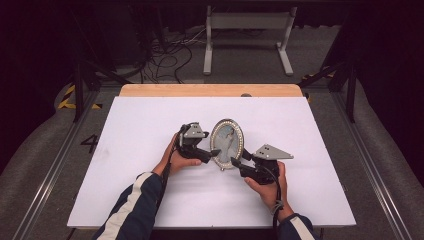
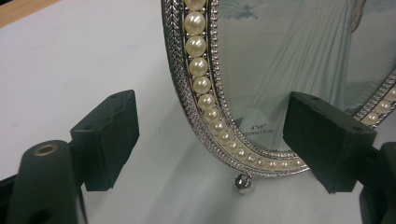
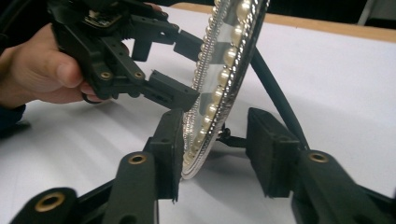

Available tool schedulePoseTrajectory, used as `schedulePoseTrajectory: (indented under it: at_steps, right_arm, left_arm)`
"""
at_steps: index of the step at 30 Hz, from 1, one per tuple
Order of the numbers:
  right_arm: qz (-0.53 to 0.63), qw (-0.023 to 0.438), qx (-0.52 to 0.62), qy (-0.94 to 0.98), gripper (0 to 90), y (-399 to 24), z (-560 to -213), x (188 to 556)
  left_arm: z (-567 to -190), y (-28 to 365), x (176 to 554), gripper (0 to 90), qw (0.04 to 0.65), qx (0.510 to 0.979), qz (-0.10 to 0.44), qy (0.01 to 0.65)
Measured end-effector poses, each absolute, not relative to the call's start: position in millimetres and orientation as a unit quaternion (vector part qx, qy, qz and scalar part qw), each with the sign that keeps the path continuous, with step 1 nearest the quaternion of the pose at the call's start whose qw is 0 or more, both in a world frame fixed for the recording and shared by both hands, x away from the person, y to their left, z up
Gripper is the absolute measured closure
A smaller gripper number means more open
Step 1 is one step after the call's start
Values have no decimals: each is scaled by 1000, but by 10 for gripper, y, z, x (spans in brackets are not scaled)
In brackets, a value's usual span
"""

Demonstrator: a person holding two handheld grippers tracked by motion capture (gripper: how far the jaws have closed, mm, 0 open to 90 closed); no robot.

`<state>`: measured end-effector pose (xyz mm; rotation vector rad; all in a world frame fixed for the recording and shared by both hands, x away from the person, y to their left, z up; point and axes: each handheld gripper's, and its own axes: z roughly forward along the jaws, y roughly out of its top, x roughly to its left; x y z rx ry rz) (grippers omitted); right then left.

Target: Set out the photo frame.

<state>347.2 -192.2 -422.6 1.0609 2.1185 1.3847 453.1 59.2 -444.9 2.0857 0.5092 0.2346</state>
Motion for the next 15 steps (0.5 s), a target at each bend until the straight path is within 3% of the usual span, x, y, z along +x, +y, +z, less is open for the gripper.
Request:
schedulePoseTrajectory:
  at_steps: [6, 10, 15]
  right_arm:
    - [506, 209, 374, 749, 680, -1972, -4164, 3381]
    - [514, 218, 376, 739, 802, -2012, -4106, 3353]
    - [517, 216, 374, 739, 834, -2010, -4098, 3353]
  left_arm:
    - [-4440, 583, 4528, 271, 480, 851, 84, 195]
    - [-4437, 565, 4510, 321, 481, 855, 71, 180]
    - [-4426, 590, 4500, 366, 476, 856, 73, 186]
